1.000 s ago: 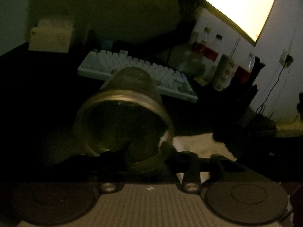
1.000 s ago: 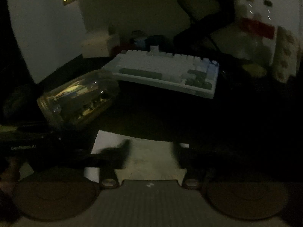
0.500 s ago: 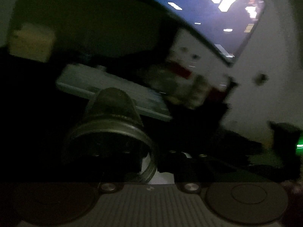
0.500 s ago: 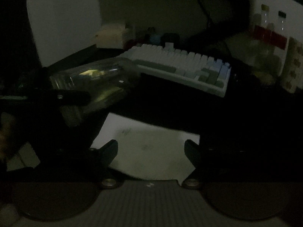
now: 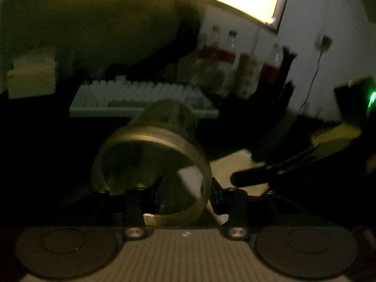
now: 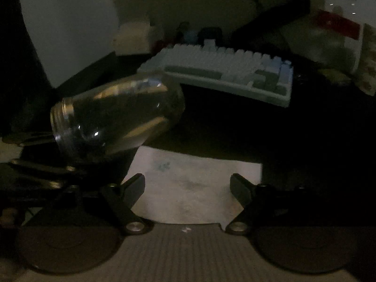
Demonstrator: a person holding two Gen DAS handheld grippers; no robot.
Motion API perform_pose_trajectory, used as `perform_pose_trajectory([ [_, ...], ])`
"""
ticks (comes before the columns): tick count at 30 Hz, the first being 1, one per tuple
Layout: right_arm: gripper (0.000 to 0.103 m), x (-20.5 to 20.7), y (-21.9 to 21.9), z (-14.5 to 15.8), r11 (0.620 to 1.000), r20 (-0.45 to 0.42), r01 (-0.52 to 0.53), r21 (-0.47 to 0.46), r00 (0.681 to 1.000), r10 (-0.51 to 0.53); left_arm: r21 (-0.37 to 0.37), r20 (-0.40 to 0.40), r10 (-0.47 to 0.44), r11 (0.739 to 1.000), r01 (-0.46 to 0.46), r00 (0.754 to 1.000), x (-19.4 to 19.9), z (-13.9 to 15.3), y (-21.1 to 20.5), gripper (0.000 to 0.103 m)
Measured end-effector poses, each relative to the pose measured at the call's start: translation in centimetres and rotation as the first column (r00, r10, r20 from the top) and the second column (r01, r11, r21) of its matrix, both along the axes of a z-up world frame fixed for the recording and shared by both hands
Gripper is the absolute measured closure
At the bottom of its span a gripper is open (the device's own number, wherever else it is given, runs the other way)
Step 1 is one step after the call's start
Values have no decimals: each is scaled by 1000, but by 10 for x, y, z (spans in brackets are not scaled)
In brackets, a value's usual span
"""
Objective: Clean container
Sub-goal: 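Grasp the white tissue with the right tool while the left tool holds the jar, then wipe the jar's outer wall with the tissue in the right tool while the left tool holds it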
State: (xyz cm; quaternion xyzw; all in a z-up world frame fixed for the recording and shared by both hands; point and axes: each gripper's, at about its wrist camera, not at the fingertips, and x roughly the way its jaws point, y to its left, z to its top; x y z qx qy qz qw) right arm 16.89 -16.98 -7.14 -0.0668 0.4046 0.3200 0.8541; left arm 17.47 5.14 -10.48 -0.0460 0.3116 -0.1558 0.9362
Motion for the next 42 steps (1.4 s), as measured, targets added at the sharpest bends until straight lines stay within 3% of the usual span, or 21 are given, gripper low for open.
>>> perform_pose_trajectory([
  [4,21,-1,15,-7,996,6,-33,-78,999,34,47,-35,15,999,-13,999,9,-4,0,62],
  [6,30,-5,20,-9,993,44,-51,-110,997,57,20,-68,25,1000,-24,997,16,-2,6,61],
  [10,99,-7,17,-8,993,81,-61,-103,994,69,38,-63,52,998,-50,997,23,-2,11,61],
  [16,100,0,7,-3,995,91,-3,-101,996,12,-5,-23,75,997,-75,997,21,-5,15,59],
  [17,100,1,4,2,997,89,0,-78,996,7,-27,-16,81,996,-82,997,21,-4,17,64],
  [19,100,2,-1,16,999,101,4,-41,995,0,-54,21,78,996,-77,997,19,-4,18,91],
  [24,100,9,-14,59,999,161,32,35,986,-37,-25,70,-1,1000,3,998,10,0,9,93],
  [27,100,11,-16,89,992,182,15,124,982,-38,-103,86,-135,984,143,987,1,7,4,93],
  [29,100,9,-10,102,984,188,-23,176,982,-11,-110,107,-205,970,217,973,-6,10,-3,93],
  [33,100,-2,19,93,982,191,-113,153,978,82,-66,108,-223,971,231,969,-9,4,-18,90],
  [40,96,0,51,69,966,128,-250,68,962,240,-81,36,-218,972,220,975,-4,-12,-22,72],
  [42,96,4,52,68,971,126,-237,38,965,230,-62,25,-201,977,202,979,-5,-13,-26,67],
])
